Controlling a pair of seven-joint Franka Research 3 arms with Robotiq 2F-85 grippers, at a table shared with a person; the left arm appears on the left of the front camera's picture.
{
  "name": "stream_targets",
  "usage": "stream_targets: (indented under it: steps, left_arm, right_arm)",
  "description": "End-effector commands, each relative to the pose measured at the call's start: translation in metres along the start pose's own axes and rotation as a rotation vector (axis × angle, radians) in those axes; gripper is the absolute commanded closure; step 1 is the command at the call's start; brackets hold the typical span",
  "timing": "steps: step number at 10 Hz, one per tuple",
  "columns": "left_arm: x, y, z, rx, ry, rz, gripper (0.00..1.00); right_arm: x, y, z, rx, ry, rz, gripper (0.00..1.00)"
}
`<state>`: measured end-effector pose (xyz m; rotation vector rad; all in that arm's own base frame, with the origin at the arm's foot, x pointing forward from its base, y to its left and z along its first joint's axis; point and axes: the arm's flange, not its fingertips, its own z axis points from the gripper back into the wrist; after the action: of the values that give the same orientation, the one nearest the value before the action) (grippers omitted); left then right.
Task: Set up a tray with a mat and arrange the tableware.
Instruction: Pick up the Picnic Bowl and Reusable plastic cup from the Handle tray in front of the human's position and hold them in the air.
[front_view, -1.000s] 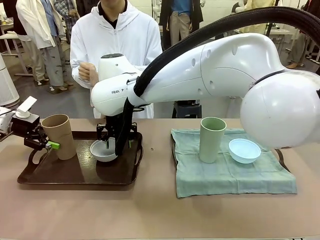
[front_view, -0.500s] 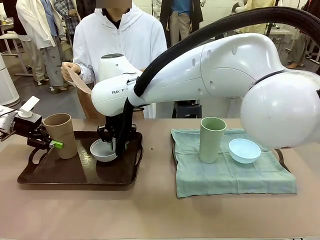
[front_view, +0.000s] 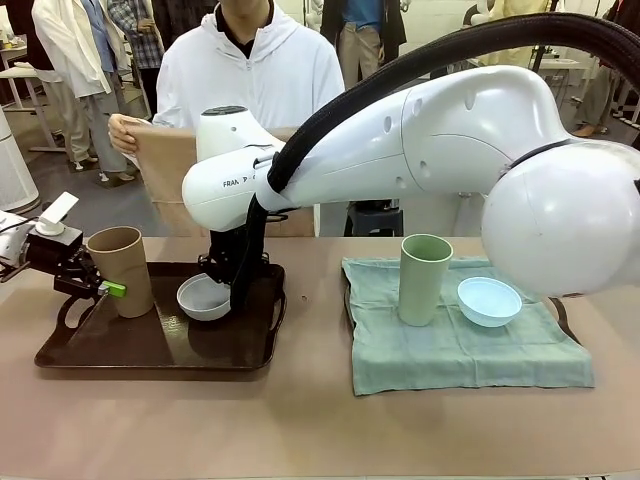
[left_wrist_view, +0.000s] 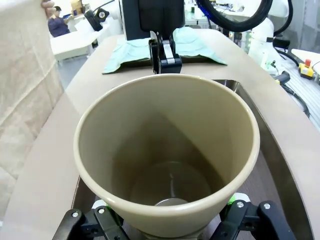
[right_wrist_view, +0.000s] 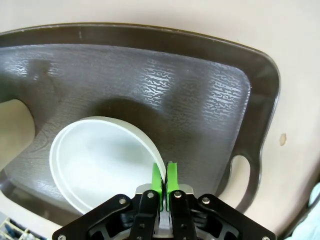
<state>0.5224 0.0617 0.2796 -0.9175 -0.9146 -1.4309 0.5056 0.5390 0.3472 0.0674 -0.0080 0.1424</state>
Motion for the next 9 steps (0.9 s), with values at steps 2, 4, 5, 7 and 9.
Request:
stream_targets:
  steps: [2, 4, 5, 7, 9]
  left_arm:
    - [0.012, -0.001, 0.013, 0.043, 0.021, 0.033, 0.69]
    - [0.05, -0.02, 0.052, 0.078, 0.02, 0.029, 0.69]
    - [0.081, -0.033, 0.078, 0.1, 0.012, 0.022, 0.69]
    - [0.142, -0.063, 0.119, 0.159, -0.008, -0.035, 0.69]
    - [0.188, -0.087, 0.136, 0.185, -0.005, -0.075, 0.69]
  right_arm:
    - [-0.003, -0.007, 0.003, -0.015, -0.009, -0.011, 1.0]
    - [-0.024, -0.012, 0.056, -0.035, -0.018, 0.001, 1.0]
    - [-0.042, -0.012, 0.092, -0.065, -0.03, 0.014, 1.0]
    - [-0.081, -0.01, 0.159, -0.101, -0.098, 0.004, 1.0]
    - [-0.116, -0.003, 0.207, -0.108, -0.146, -0.01, 1.0]
